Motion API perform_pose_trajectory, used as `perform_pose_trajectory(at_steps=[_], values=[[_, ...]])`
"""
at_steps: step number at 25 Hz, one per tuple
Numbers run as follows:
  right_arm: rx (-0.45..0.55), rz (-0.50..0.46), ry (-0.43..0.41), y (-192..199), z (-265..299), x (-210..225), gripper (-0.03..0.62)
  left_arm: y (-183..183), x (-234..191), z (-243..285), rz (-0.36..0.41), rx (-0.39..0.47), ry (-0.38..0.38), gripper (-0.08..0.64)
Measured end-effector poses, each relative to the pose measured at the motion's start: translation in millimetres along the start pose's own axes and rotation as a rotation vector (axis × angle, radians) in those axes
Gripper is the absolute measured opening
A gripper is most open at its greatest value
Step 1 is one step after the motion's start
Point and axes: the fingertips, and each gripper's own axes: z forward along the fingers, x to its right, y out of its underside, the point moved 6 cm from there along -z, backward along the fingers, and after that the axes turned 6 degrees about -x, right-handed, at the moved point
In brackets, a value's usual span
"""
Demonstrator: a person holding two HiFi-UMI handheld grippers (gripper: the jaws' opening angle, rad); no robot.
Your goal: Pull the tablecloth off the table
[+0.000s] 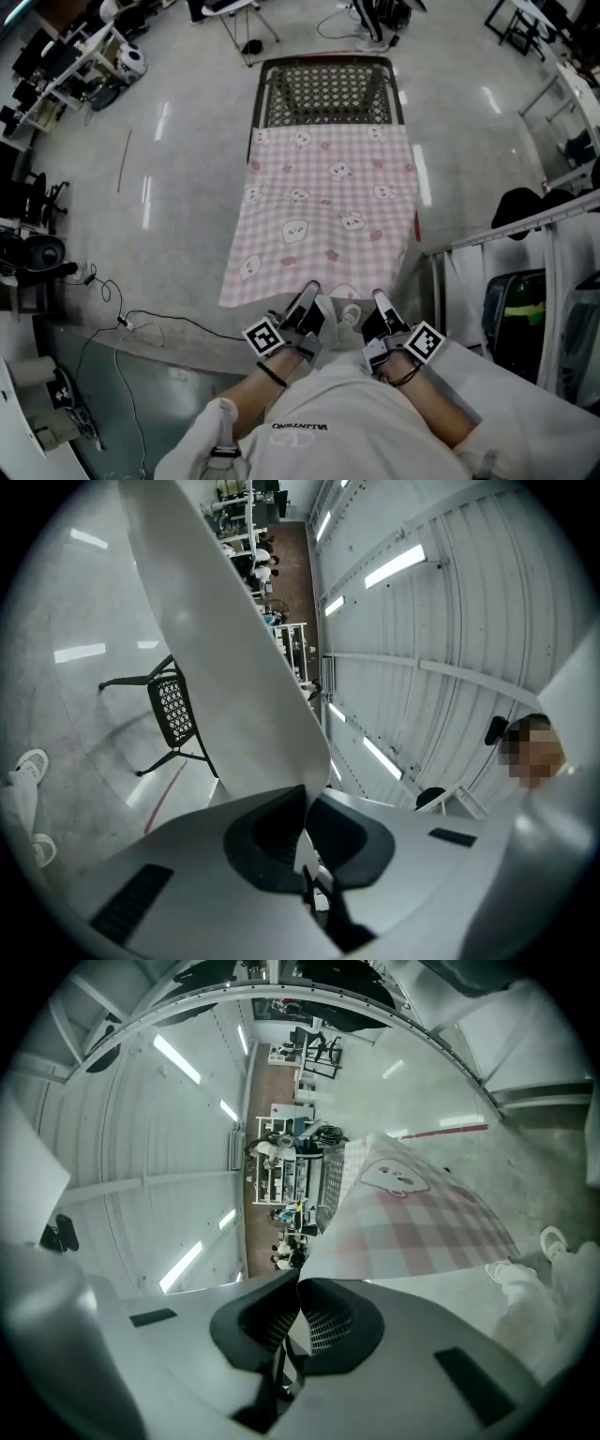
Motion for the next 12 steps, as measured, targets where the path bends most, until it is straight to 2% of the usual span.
perform_pose_trajectory(at_steps=[8,12], values=[[-0.027,-0.052,-0.038,-0.7,-14.2,-41.4,0.012,-2.8,40.9,3.4,0.059,-0.027,0.045,0.002],[-0.044,-0.091,-0.047,0.6,-21.6,-61.2,0.011,-6.7,64.7,3.4,0.157,-0.065,0.057,0.002]])
